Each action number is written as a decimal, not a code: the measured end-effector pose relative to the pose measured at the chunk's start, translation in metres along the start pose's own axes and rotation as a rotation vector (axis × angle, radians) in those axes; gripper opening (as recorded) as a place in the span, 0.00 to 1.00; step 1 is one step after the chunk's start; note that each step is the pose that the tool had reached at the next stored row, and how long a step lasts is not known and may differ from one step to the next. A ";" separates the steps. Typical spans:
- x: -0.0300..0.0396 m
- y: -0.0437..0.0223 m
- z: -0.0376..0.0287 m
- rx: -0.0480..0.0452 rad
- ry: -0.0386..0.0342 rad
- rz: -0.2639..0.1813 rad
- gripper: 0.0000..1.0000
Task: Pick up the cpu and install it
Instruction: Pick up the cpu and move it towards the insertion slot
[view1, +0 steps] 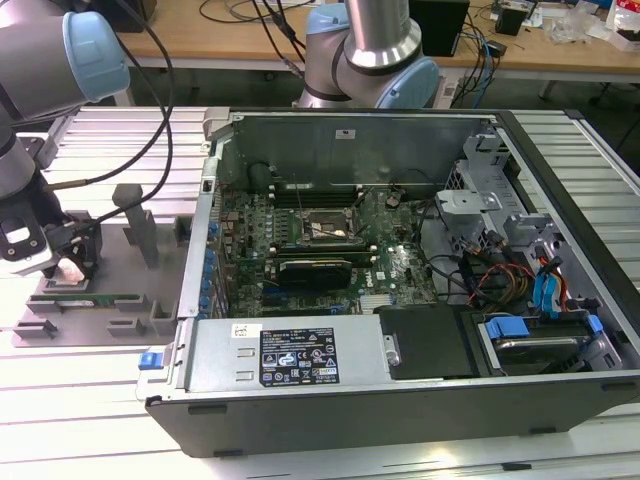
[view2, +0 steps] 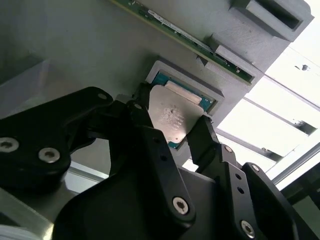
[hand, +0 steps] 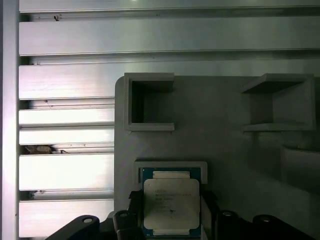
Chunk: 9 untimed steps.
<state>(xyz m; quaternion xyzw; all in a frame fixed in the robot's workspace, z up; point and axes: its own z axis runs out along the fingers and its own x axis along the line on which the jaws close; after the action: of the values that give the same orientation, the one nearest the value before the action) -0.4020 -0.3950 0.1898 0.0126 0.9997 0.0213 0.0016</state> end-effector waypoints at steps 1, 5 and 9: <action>0.0000 0.0000 -0.0006 0.0001 0.0002 0.000 0.55; 0.0000 0.0005 -0.0108 0.0000 0.0001 0.000 0.55; -0.0001 0.0009 -0.0211 0.0000 0.0001 0.000 0.55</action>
<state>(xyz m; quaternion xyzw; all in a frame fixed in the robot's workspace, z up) -0.4020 -0.3950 0.2110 0.0126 0.9997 0.0213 0.0016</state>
